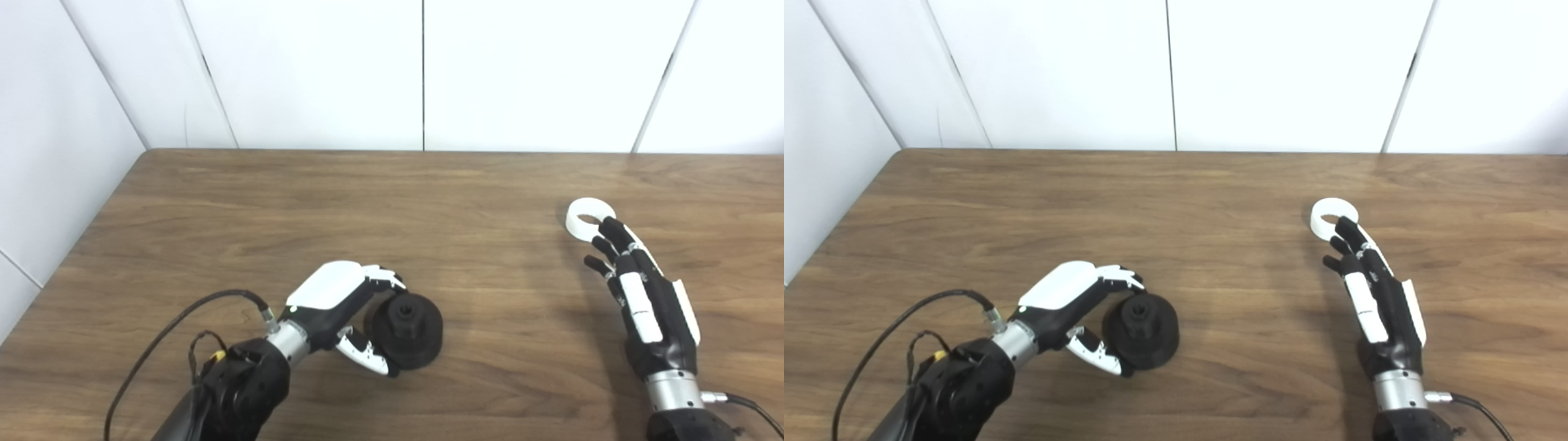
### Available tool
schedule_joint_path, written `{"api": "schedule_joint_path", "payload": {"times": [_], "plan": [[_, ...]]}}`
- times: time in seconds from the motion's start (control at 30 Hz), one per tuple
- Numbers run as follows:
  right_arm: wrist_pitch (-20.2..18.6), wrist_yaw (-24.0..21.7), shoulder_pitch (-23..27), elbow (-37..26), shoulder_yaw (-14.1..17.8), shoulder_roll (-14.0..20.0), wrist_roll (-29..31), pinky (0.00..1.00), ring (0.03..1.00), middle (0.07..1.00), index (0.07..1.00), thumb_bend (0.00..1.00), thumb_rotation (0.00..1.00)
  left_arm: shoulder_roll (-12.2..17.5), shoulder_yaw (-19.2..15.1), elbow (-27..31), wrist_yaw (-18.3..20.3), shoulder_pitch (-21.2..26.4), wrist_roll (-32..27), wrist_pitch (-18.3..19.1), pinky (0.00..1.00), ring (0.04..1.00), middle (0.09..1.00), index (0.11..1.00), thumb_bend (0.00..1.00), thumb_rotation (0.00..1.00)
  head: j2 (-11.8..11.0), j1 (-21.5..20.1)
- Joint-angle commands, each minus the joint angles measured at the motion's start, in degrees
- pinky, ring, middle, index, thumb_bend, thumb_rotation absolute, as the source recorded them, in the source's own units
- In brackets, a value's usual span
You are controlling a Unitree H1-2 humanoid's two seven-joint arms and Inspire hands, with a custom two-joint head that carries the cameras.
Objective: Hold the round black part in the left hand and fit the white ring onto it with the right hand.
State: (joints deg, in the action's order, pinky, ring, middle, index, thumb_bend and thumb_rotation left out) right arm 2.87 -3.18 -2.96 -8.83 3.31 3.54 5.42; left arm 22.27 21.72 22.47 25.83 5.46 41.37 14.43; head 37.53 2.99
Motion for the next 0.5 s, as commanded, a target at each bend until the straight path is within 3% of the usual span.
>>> {"api": "schedule_joint_path", "payload": {"times": [0.0,0.47], "plan": [[0.12,0.21,-2.58,-0.15,-0.18,-0.81,0.37,0.83,0.907,0.909,0.879,0.6,0.77,-0.3,0.38,2.5,0.28,0.17,0.73,-1.11,0.85,0.923,0.871,0.707,0.85,0.23,0.17,-0.01],[-1.12,0.62,-2.65,-1.44,-0.16,-0.38,-0.75,0.83,0.927,0.92,0.878,0.64,0.79,-2.66,1.56,5.83,1.29,-3.96,2.28,-2.41,0.84,0.915,0.862,0.697,0.87,0.2,0.86,-0.5]]}}
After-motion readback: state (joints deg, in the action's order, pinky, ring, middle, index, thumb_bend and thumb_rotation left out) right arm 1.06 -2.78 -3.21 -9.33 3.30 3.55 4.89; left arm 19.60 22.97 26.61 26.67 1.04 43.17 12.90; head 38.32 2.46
